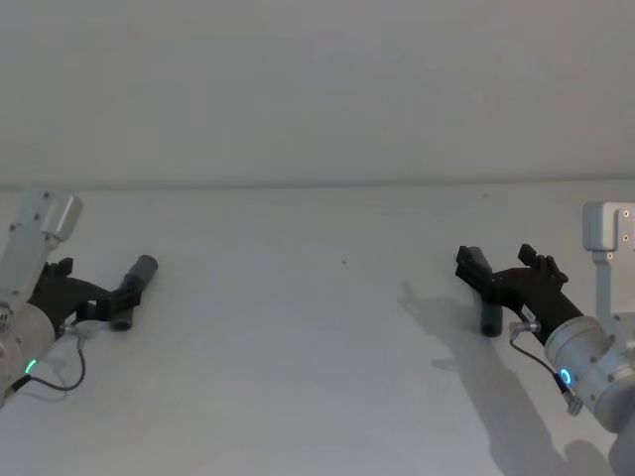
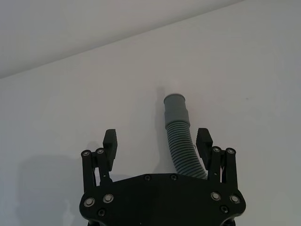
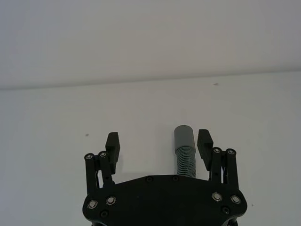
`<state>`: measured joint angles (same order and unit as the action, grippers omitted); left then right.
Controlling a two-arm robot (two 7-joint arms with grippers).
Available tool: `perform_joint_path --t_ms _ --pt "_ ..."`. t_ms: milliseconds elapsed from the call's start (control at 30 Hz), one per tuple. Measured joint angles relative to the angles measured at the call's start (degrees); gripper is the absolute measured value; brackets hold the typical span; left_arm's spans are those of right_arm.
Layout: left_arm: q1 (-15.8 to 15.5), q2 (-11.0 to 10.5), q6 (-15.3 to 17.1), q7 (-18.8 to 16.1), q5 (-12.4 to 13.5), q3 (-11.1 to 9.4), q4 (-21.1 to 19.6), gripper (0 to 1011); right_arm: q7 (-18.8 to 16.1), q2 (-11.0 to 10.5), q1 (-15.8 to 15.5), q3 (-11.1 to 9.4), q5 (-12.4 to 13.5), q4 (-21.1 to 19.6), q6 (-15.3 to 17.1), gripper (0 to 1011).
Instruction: Use both hands to pick up one end of the pipe from the table, align the ends, and insert them.
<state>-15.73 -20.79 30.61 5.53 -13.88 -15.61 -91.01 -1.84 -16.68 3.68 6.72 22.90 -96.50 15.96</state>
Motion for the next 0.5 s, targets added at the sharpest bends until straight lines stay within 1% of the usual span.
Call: perform_joint_path --t_ms 267,500 --pt "0.0 0.0 0.0 0.0 0.0 0.0 0.0 1001 0.3 0.3 0.9 -0.4 0.5 0.3 2.2 1004" --pt "0.0 0.0 0.0 0.0 0.0 0.0 0.0 1002 0.4 0.5 1.3 -0.5 0.7 0.5 3.4 1004"
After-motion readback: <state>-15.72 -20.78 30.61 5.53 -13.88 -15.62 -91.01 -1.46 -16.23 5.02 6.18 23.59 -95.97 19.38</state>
